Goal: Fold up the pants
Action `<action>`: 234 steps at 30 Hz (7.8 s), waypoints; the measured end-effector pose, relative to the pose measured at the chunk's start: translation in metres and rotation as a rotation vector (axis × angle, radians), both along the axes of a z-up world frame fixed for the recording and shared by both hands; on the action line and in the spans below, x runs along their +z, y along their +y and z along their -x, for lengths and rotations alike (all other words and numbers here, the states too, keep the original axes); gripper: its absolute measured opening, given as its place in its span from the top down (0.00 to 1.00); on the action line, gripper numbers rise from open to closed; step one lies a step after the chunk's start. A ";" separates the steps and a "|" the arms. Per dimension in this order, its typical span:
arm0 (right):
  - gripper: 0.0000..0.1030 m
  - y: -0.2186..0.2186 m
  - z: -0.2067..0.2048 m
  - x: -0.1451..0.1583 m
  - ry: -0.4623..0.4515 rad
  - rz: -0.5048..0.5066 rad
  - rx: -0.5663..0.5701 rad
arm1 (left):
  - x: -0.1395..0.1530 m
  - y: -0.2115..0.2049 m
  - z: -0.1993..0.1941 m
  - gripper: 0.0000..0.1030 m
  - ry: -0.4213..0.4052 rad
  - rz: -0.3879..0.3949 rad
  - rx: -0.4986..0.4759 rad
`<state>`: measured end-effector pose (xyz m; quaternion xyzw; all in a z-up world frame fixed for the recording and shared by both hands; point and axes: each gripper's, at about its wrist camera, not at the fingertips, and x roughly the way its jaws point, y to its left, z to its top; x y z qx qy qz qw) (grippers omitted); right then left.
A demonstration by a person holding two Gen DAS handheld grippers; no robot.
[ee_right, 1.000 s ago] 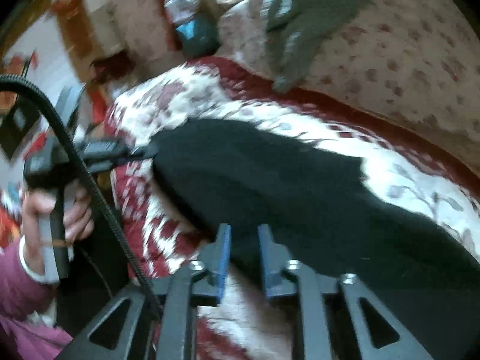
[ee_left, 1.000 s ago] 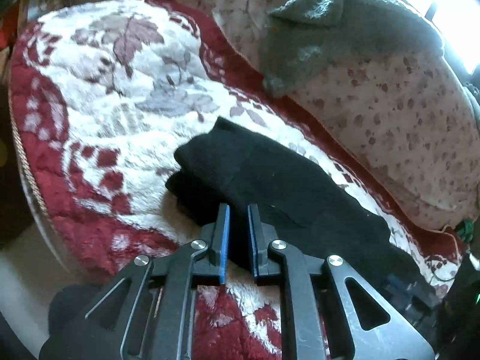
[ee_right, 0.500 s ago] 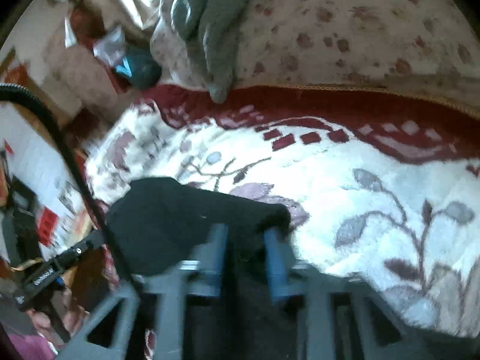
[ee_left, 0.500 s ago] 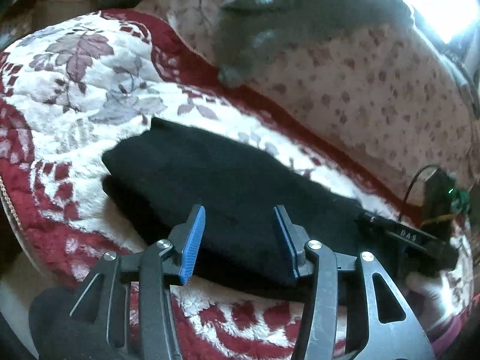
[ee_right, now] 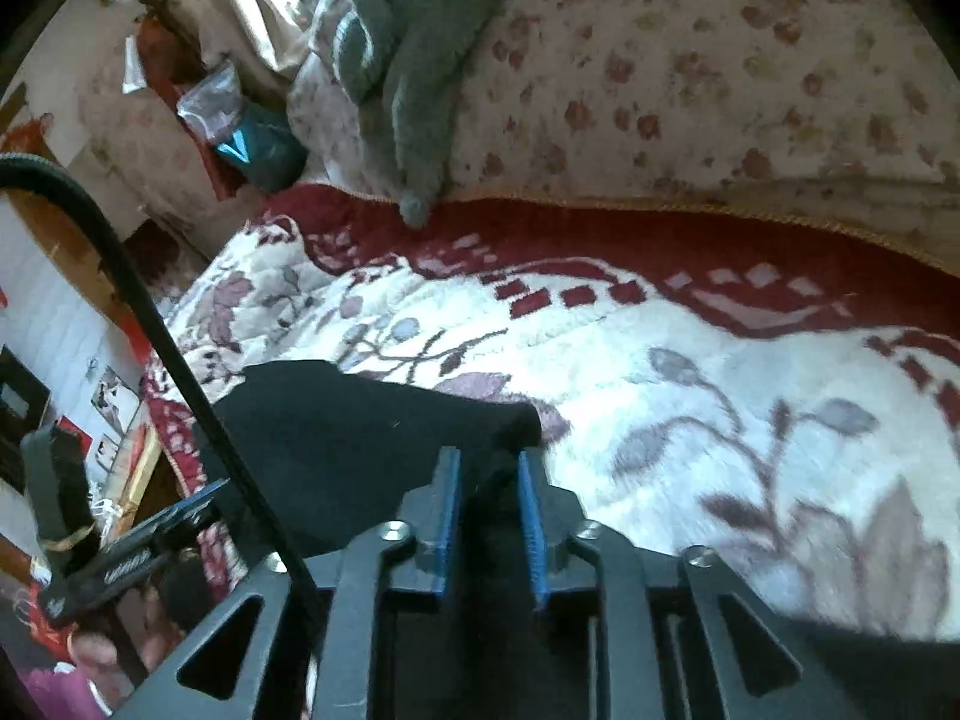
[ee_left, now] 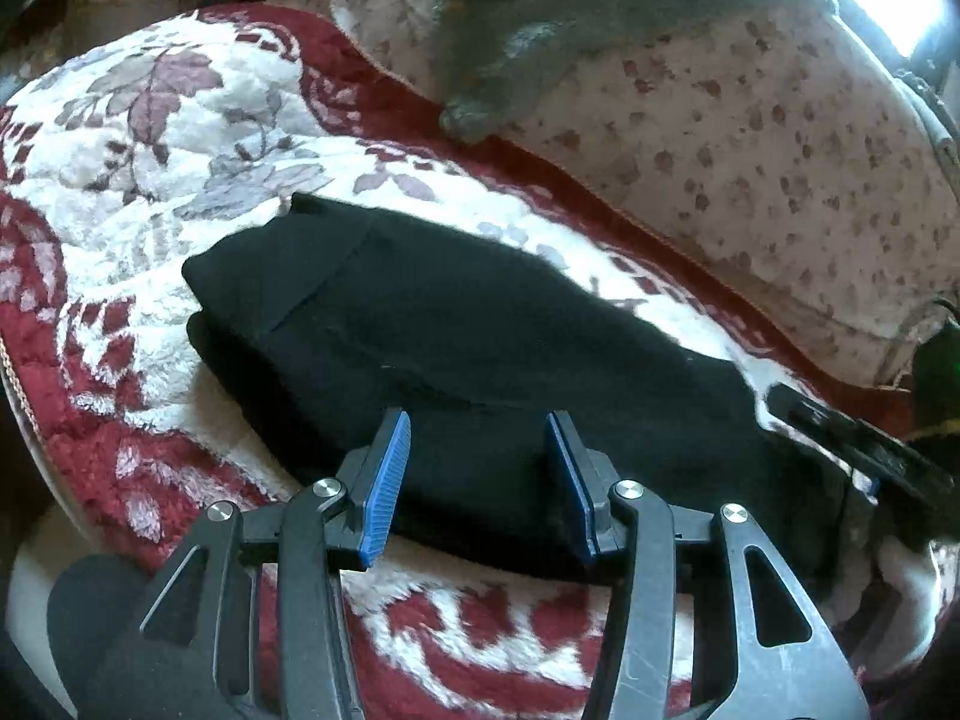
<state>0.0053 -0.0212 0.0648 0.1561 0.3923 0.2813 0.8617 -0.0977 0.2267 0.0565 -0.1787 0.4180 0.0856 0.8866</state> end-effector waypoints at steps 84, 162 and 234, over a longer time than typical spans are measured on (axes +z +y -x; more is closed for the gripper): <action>0.89 -0.297 0.200 -0.022 -0.053 -0.595 -0.461 | 0.029 -0.412 -0.111 0.87 0.041 0.065 -1.451; 0.53 -0.085 0.067 0.029 0.007 -0.190 -0.123 | 0.008 -0.086 -0.013 0.57 0.008 0.038 -0.407; 0.43 0.311 -0.104 -0.006 -0.055 0.403 0.730 | -0.043 0.101 0.016 0.30 -0.138 0.323 0.138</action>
